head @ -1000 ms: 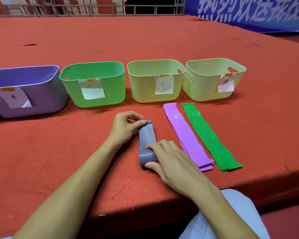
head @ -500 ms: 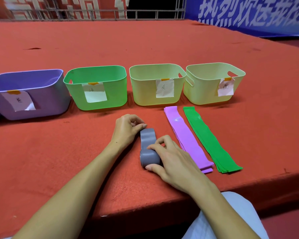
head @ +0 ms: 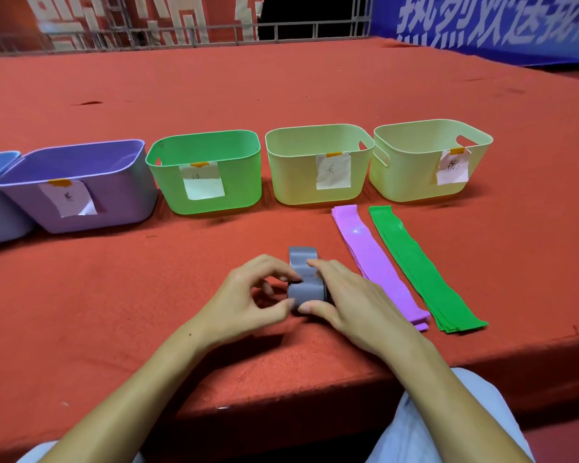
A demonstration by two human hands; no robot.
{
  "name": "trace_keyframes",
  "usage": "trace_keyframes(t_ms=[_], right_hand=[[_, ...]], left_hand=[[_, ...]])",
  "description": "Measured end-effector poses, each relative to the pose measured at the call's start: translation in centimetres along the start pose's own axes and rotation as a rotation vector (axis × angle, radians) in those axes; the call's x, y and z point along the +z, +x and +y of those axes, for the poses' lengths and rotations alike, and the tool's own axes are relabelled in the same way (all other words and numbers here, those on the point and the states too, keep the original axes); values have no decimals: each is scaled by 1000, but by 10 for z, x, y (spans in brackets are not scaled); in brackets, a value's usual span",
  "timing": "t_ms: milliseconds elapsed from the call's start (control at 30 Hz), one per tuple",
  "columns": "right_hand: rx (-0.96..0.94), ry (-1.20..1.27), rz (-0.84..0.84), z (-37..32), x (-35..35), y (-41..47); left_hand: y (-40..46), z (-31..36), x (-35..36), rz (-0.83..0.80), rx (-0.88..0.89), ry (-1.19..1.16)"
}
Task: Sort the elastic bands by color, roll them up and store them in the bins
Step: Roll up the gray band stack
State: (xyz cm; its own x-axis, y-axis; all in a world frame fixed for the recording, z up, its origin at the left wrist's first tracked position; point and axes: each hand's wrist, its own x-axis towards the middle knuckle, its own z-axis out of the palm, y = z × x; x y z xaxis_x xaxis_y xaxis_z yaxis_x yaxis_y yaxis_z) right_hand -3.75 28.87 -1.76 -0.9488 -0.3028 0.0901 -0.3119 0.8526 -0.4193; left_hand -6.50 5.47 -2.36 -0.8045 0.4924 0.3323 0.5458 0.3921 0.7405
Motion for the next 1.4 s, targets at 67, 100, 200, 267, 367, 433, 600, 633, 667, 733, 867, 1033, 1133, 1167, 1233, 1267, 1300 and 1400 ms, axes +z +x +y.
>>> trace_keyframes(t_ms=[67, 100, 200, 267, 367, 433, 600, 633, 667, 733, 867, 1033, 1133, 1167, 1233, 1267, 1300, 1400], right_hand=[[31, 59, 14, 0, -1, 0], [39, 64, 13, 0, -1, 1], [49, 59, 15, 2, 1, 3], [44, 55, 30, 2, 4, 5], [59, 54, 50, 4, 6, 8], [53, 39, 53, 4, 6, 8], [-6, 73, 101, 4, 9, 6], [-21, 96, 105, 5, 8, 5], [-33, 124, 105, 6, 7, 3], [-61, 169, 91, 9, 5, -1], [-106, 184, 91, 11, 8, -6], [-89, 147, 107, 12, 11, -9], [-98, 107, 97, 10, 11, -8], [-98, 101, 95, 9, 11, -6], [-90, 101, 76, 10, 11, -2], [-84, 109, 65, 10, 11, -1], [-79, 117, 61, 11, 10, 0], [-66, 140, 80, 9, 9, 2]], left_hand=[[-3, -4, 1, -19, 47, 80], [-3, -5, 2, -27, 65, 113], [1, -9, 7, -5, 95, 152], [4, -14, 10, 37, 102, 200], [7, -16, 12, 92, 103, 227], [10, -17, 11, 112, 111, 229], [13, -21, 6, 126, 95, 236], [12, -21, 6, 126, 87, 209], [12, -22, 5, 125, 79, 188], [12, -23, 2, 114, 55, 168], [11, -25, 1, 52, 32, 148], [11, -25, 1, 10, -24, 134], [11, -24, 0, 2, -54, 112], [11, -24, 0, -4, -59, 107], [12, -25, -1, -7, -55, 155], [12, -27, 0, -8, -41, 195], [12, -28, 1, -10, -24, 228], [13, -34, 1, -31, -44, 258]])
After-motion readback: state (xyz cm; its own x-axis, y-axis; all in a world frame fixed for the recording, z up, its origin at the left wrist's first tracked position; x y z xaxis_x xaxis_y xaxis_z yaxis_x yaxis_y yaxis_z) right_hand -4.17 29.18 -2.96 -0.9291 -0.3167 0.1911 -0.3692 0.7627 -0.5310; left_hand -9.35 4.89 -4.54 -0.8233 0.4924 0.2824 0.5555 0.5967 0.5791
